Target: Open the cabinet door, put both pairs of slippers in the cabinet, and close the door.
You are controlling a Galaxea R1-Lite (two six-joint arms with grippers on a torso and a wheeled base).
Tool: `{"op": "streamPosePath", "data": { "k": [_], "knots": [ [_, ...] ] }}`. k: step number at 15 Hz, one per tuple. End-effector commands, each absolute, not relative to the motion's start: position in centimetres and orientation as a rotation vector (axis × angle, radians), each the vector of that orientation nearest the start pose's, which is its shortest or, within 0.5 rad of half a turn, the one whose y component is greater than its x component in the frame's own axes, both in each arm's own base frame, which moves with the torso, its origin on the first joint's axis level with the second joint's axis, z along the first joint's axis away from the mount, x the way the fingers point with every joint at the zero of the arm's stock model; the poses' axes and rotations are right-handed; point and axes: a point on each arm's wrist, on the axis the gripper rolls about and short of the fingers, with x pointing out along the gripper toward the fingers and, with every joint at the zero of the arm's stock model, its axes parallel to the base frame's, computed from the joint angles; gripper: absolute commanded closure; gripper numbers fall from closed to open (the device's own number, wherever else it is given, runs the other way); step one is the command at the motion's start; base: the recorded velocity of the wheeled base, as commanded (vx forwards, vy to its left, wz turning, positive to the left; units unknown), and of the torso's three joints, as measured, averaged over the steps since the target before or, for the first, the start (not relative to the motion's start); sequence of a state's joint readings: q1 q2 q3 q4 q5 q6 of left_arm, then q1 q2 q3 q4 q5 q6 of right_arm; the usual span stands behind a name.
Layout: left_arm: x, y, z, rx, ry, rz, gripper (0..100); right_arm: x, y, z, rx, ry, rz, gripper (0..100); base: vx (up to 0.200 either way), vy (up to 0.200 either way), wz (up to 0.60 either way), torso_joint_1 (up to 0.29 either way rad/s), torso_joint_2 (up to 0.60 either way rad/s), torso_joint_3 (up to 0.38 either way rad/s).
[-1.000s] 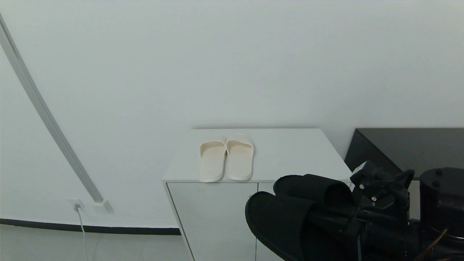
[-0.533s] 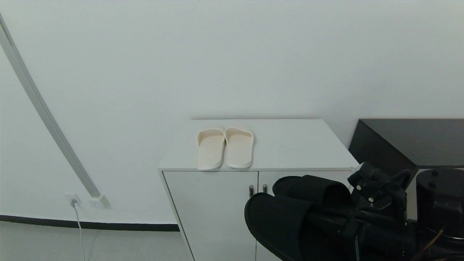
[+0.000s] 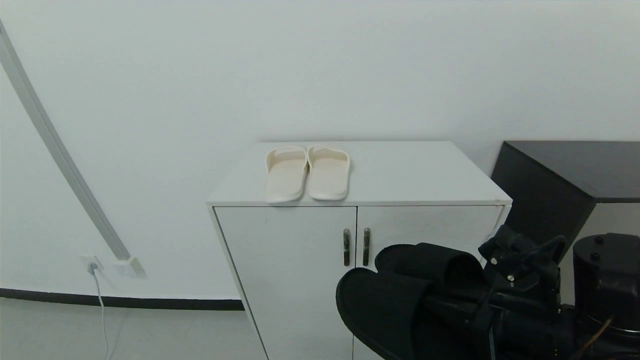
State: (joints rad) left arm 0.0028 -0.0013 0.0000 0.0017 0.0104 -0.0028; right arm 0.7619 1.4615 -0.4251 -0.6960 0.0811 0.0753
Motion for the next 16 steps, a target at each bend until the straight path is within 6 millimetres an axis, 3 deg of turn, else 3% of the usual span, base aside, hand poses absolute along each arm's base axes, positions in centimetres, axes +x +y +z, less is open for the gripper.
{"op": "streamPosePath", "data": {
  "k": [1, 16],
  "knots": [
    [-2.28, 0.02, 7.53, -0.002, 0.002, 0.014, 0, 15.53, 15.27, 15.13, -0.049, 0.365, 0.828, 100, 0.0, 0.0, 0.0, -0.188, 0.51, 0.32],
    [-2.28, 0.02, 7.53, 0.002, 0.002, 0.014, 0, 15.17, 15.38, 14.84, -0.058, 0.374, 0.841, 100, 0.0, 0.0, 0.0, -0.136, 0.48, 0.338]
  ]
}}
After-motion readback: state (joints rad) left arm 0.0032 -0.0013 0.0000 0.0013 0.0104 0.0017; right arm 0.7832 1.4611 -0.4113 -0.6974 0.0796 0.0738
